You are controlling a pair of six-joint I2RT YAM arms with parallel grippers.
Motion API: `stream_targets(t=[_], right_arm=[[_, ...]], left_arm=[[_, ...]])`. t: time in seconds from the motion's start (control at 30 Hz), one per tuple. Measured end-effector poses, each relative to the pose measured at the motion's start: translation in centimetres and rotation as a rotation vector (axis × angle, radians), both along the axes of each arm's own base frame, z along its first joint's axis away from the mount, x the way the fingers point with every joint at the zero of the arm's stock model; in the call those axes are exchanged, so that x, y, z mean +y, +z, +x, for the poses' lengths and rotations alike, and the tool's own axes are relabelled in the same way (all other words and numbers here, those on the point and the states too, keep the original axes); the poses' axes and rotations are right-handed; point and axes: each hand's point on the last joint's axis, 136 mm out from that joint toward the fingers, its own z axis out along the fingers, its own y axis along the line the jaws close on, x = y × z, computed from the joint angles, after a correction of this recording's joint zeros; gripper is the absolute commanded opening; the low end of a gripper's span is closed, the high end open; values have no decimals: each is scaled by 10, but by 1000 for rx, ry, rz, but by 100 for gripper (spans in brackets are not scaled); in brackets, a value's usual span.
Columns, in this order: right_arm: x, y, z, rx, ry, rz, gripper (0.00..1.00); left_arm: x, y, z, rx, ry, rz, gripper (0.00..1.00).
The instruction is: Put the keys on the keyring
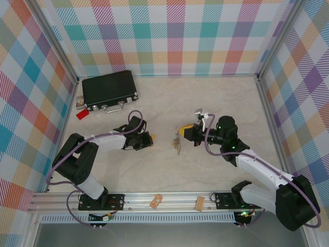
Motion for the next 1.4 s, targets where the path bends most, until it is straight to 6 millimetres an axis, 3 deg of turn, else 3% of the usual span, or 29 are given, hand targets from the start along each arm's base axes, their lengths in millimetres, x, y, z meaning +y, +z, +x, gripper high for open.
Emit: stream_targets(t=[0.33,0.53,0.87,1.07,1.4], right_arm=[[0,-1,0,6,0,-1,0],[0,-1,1,7,0,-1,0],[0,1,1,-2,0,4,0],[1,2,1,-7,0,7,0],[1,2,2,-9,0,8,0]], left_arm=[[-3,0,4,0,0,-1,15],[-5,0,8,-1,1,-5,0],[-3,6,9,-13,-6,6,0],[1,34,8,-97,-58,30,0],[4,101,7,-366,-233,118,0]])
